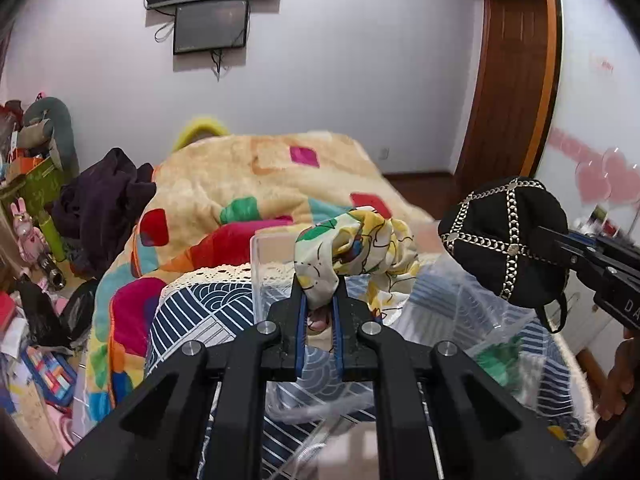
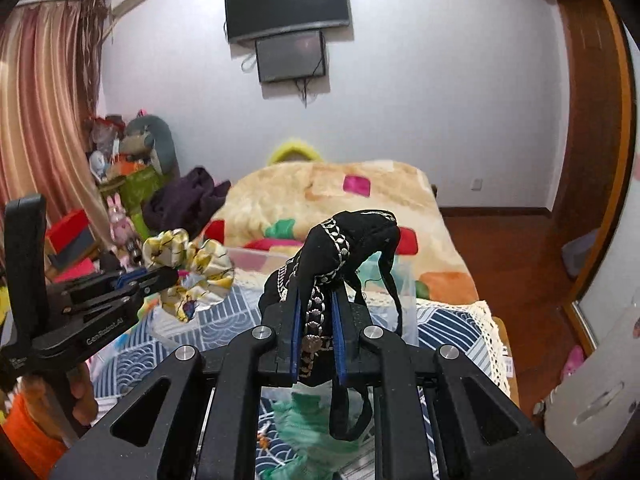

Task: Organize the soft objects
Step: 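Lift the scrunchie with the left tool while the right tool drops the cap into the box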

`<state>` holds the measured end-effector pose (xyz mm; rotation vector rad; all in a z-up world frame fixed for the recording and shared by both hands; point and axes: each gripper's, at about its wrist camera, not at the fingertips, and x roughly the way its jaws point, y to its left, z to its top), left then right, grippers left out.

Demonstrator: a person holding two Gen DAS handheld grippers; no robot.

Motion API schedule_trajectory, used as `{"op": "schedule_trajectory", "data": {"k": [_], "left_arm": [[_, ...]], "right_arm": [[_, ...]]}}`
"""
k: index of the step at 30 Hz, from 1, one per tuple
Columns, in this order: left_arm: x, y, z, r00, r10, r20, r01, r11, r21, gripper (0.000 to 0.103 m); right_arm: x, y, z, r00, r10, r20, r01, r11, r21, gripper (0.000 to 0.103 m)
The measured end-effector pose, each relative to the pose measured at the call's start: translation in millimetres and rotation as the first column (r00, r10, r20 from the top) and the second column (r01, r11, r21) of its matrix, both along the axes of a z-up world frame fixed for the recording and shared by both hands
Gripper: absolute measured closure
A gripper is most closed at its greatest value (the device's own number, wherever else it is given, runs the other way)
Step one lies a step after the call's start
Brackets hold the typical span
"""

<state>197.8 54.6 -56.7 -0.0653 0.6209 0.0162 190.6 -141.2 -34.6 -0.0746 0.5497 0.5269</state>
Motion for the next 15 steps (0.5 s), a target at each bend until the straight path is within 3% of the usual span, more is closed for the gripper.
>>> {"op": "schedule_trajectory", "data": {"k": [9,15], "left_arm": [[31,-2,-27,0.987,-0.031,-0.159,0.031,1.000,0.000,0.093],[33,-13,-34,0.982,-0.033,-0.185,0.042,0.998,0.045,0.087]], "right_arm": [[31,23,-37,0.994,0.016,-0.107,-0.036,0.983,-0.182,0.091],[38,23,-47,0.984,0.035,-0.175,-0.076,0.968,-0.239,0.090]]}}
